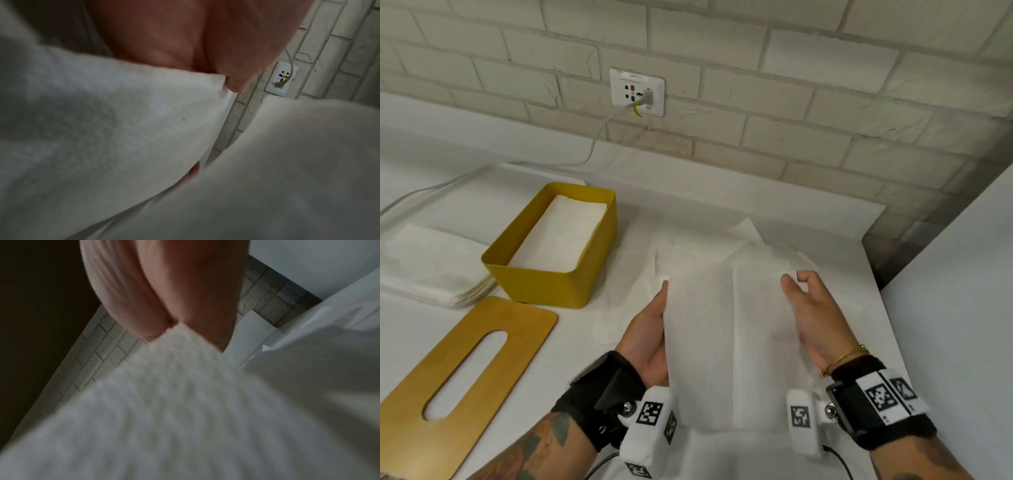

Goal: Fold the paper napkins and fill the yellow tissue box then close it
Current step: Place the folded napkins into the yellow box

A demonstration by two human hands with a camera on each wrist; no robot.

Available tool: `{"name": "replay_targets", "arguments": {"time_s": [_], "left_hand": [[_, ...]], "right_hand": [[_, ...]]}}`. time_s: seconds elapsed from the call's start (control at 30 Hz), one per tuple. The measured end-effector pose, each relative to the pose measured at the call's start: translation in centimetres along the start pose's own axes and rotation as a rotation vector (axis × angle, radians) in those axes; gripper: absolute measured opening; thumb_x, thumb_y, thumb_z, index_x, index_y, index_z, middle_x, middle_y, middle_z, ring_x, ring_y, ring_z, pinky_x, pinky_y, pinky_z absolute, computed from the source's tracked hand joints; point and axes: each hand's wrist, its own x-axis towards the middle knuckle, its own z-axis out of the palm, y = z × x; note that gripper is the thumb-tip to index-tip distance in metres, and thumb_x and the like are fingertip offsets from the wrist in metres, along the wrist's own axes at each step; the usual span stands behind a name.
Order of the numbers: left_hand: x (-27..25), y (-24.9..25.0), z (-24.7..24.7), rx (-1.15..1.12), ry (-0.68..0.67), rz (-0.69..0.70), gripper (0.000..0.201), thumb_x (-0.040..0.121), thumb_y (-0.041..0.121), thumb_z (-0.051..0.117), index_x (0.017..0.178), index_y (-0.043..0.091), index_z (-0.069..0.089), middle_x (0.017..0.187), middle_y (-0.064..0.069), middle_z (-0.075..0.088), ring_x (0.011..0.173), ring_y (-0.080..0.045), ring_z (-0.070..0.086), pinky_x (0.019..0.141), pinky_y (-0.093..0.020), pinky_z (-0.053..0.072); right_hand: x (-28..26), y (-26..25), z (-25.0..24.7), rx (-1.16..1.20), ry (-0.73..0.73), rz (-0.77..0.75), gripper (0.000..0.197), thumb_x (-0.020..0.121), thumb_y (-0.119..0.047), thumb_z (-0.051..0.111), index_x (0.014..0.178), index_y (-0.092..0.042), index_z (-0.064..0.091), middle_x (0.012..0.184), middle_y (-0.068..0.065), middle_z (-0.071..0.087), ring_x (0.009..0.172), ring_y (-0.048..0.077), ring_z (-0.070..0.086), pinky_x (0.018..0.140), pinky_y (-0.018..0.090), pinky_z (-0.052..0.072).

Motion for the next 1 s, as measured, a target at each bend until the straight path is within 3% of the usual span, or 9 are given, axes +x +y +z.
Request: {"name": "replay_targets", "arguments": {"time_s": [0.07,0.13,0.27,0.4,0.47,0.6,0.73,0.9,1.0], "left_hand": [[0.2,0.1,-0.4,-0.012,0.055,-0.04,0.065,0.099,0.063,0.038,0.129,0.014,0.069,0.114,-0.012,0.073,0.097,-0.027,0.073,0.076,-0.037,0.06],[0.5,0.2,-0.9,-0.026,0.07,-0.029,0.062,0.1,0.059,0.039,0.126,0.012,0.07,0.109,-0.012,0.075,0.091,-0.026,0.075,0.068,-0.034,0.061],[0.6,0.5,-0.9,0.031,0.114,0.001,0.06,0.101,0.057,0.041,0.13,0.01,0.067,0.111,-0.012,0.075,0.092,-0.024,0.075,0.067,-0.032,0.06],[0.8,0.4,-0.8,0.075,0.086,-0.046,0.056,0.102,0.049,0.048,0.137,0.007,0.062,0.106,-0.01,0.074,0.089,-0.024,0.074,0.069,-0.034,0.059],[0.9,0.3,-0.9,0.081,0.057,-0.044,0.058,0.1,0.051,0.049,0.138,0.008,0.061,0.103,-0.009,0.073,0.087,-0.024,0.073,0.07,-0.035,0.059],[0.7,0.1,-0.6,0.112,0.032,-0.033,0.069,0.093,0.069,0.045,0.13,0.016,0.069,0.126,-0.016,0.07,0.114,-0.032,0.068,0.095,-0.047,0.053],[0.7,-0.6,-0.8,0.149,0.054,-0.003,0.047,0.094,0.025,0.063,0.136,0.005,0.06,0.127,-0.022,0.068,0.12,-0.041,0.063,0.108,-0.059,0.045],[0.7,-0.4,-0.4,0.119,0.045,0.025,0.047,0.095,0.022,0.059,0.136,-0.001,0.057,0.124,-0.025,0.067,0.111,-0.043,0.066,0.092,-0.051,0.055],[0.8,-0.4,-1.2,0.098,0.016,0.037,0.061,0.086,0.024,0.066,0.138,-0.005,0.052,0.116,-0.024,0.064,0.101,-0.038,0.065,0.081,-0.045,0.058]], "right_hand": [[-1.0,0.6,-0.2,0.085,-0.051,0.09,0.034,0.098,-0.05,0.057,0.123,-0.026,0.055,0.106,0.001,0.065,0.087,0.017,0.065,0.068,0.03,0.051],[-1.7,1.5,-0.7,0.128,-0.145,0.178,0.041,0.089,-0.05,0.069,0.122,-0.028,0.058,0.111,0.002,0.071,0.095,0.021,0.072,0.073,0.036,0.057],[-2.8,2.6,-1.4,0.009,-0.311,0.19,0.029,0.085,-0.022,0.08,0.109,-0.017,0.066,0.098,-0.001,0.077,0.092,0.018,0.075,0.073,0.034,0.058],[-2.8,2.0,-1.8,0.028,-0.249,0.097,0.02,0.09,-0.014,0.074,0.11,-0.014,0.071,0.103,0.0,0.078,0.096,0.018,0.075,0.083,0.037,0.059],[-2.8,1.7,-1.8,0.014,-0.226,0.028,0.022,0.09,-0.013,0.074,0.112,-0.014,0.071,0.104,-0.003,0.078,0.097,0.013,0.075,0.079,0.025,0.058],[-3.0,2.0,-1.3,-0.108,-0.123,-0.064,0.012,0.09,-0.019,0.074,0.102,-0.018,0.072,0.094,-0.011,0.078,0.091,0.006,0.073,0.069,0.013,0.052],[-4.3,1.1,-0.7,-0.213,-0.015,-0.13,0.021,0.088,-0.034,0.075,0.107,-0.027,0.071,0.101,-0.012,0.073,0.101,0.009,0.067,0.079,0.022,0.049],[-7.7,-0.4,2.1,-0.141,-0.491,-0.152,0.045,0.078,-0.052,0.079,0.119,-0.04,0.067,0.111,-0.014,0.069,0.088,0.015,0.072,0.078,0.028,0.058],[-7.0,-0.4,2.3,0.041,-0.386,-0.119,0.013,0.09,-0.021,0.074,0.103,-0.023,0.075,0.099,0.003,0.075,0.072,0.021,0.071,0.062,0.028,0.052]]}}
